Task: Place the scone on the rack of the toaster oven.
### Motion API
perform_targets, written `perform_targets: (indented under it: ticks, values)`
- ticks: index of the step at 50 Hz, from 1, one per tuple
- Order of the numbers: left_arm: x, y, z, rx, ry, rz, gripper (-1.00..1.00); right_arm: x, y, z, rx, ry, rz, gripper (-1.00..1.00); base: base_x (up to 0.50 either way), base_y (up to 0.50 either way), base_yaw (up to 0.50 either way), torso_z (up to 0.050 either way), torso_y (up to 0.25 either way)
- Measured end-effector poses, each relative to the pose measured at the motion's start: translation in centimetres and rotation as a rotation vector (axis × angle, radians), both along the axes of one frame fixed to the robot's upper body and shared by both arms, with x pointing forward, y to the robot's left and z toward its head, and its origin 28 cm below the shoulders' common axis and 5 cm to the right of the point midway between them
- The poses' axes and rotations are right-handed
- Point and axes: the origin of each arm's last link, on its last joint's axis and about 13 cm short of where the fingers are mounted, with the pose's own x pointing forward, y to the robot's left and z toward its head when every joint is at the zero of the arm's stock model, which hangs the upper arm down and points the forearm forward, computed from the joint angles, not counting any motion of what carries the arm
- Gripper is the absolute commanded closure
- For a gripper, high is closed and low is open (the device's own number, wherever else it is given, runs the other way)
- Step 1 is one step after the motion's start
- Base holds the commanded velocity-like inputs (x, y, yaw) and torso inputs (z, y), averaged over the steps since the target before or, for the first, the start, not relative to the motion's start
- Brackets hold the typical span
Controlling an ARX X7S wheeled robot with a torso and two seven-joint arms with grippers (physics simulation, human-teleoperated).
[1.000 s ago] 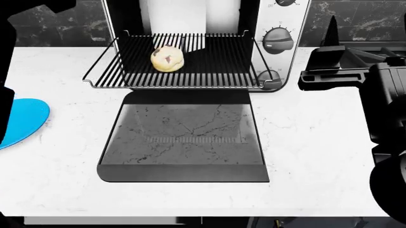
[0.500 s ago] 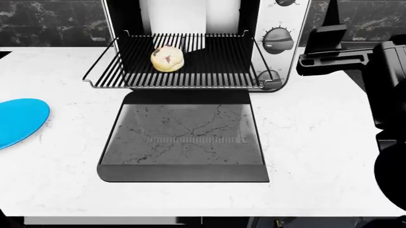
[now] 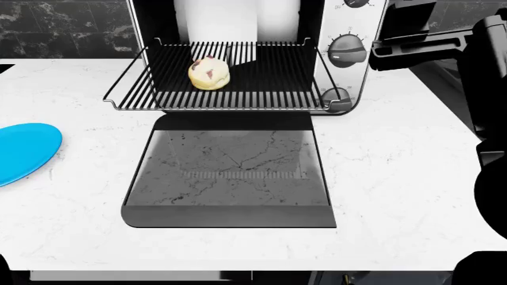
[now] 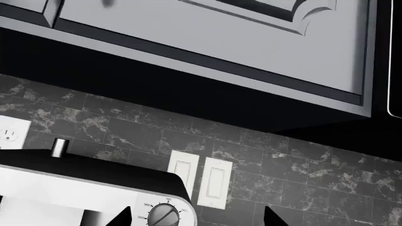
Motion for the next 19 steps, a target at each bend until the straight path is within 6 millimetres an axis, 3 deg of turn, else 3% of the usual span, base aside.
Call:
perform_targets:
  ticks: [19]
  values:
    - [-1.2, -0.1, 1.4, -0.019, -0.048, -0.012, -1.00, -0.3, 0.5, 1.8, -0.027, -0.042, 0.017, -1.00, 0.00, 0.00, 0.00, 0.000, 0.000]
